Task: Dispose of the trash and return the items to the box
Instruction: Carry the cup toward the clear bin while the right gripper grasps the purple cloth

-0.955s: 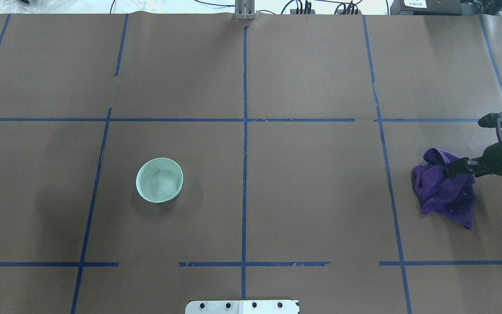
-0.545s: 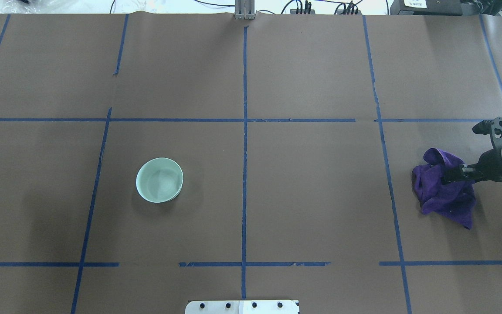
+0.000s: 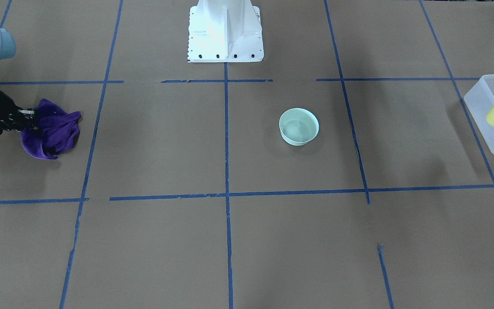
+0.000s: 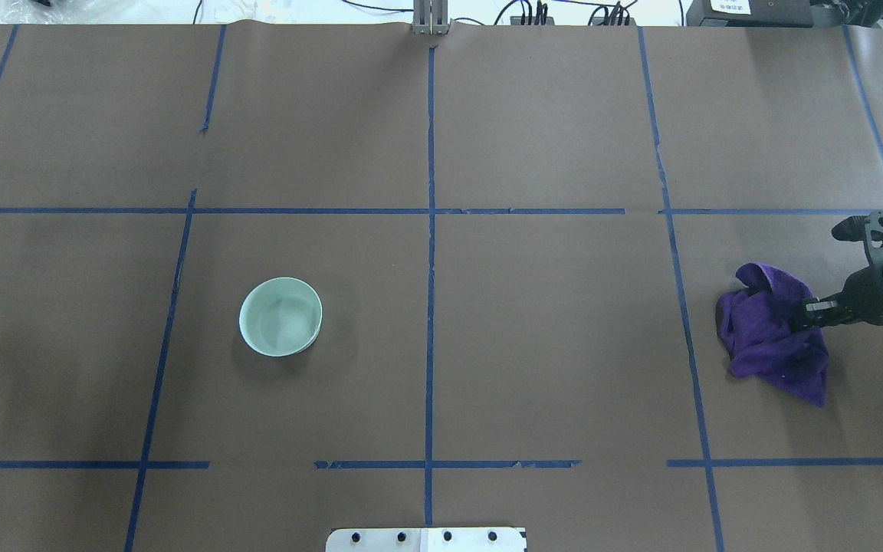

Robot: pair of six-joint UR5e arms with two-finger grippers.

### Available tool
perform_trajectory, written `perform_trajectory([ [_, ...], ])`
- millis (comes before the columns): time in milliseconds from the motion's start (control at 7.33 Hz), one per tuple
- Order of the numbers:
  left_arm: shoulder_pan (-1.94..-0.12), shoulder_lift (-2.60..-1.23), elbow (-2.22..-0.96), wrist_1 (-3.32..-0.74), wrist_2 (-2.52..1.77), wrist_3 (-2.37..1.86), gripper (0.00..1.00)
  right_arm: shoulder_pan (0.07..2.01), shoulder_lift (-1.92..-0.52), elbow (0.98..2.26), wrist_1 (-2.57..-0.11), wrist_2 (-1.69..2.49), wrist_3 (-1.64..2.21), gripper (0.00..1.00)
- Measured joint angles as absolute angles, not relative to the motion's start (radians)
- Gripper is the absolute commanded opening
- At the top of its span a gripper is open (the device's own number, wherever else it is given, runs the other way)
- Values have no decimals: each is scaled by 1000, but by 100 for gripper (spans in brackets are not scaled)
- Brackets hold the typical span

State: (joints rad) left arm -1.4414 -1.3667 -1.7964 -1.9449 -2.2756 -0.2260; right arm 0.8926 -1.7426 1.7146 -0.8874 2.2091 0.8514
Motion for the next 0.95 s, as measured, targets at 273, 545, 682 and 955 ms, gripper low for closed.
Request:
perform_trajectory([
  [273, -1454, -1367, -1766, -1947, -2237, -161, 0, 912, -1788, 1777, -888, 2209, 851, 0],
  [545, -1479, -1360, -1742, -1950, -2217, -95, 0, 957, -1816, 1835, -890, 2212, 851, 0],
  [682, -1502, -1354, -1722, -1951, -2215, -40, 0, 992, -1820, 1851, -890, 2220, 849, 0],
  [955, -1524, -1347, -1664, -1955, -2216, 48, 0, 1076, -1820, 1870, -891, 2262, 841, 0],
])
